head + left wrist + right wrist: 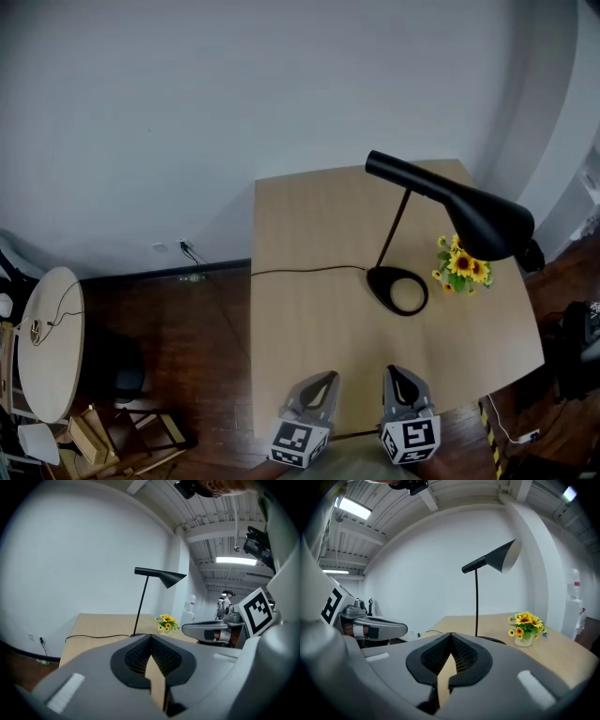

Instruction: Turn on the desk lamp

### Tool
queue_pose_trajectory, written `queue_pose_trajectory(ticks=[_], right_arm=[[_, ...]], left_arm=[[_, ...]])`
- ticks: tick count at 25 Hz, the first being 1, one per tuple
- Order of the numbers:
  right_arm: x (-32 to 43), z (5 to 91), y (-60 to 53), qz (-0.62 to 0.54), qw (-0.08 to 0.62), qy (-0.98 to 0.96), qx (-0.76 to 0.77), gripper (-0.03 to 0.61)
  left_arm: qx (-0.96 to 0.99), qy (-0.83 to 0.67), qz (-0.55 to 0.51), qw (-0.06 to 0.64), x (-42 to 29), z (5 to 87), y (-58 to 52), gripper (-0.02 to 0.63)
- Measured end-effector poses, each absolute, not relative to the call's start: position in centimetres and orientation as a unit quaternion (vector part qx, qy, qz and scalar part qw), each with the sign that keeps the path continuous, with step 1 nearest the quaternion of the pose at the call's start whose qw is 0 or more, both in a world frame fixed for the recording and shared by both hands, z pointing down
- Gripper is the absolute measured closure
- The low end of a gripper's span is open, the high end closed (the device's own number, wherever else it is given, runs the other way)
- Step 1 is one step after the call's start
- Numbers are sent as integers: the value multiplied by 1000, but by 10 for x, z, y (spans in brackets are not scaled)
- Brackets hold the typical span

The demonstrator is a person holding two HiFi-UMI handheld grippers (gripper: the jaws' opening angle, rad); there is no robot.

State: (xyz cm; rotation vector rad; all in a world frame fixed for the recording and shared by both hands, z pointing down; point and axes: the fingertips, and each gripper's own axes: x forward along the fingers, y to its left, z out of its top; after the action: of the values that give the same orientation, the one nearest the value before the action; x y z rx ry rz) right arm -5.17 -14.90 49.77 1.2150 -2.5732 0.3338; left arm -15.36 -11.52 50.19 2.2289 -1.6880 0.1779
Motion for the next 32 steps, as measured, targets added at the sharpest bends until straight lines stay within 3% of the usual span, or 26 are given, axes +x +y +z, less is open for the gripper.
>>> queue_pose_trajectory(ticks=[17, 32], right_arm=[[-80, 584, -326, 104, 186, -917, 337, 578], [-112, 678, -423, 105, 283, -889, 344, 578]], left_arm=[[712, -668, 115, 183, -141, 528, -239, 614], [688, -679, 148, 210, -140, 547, -247, 614]])
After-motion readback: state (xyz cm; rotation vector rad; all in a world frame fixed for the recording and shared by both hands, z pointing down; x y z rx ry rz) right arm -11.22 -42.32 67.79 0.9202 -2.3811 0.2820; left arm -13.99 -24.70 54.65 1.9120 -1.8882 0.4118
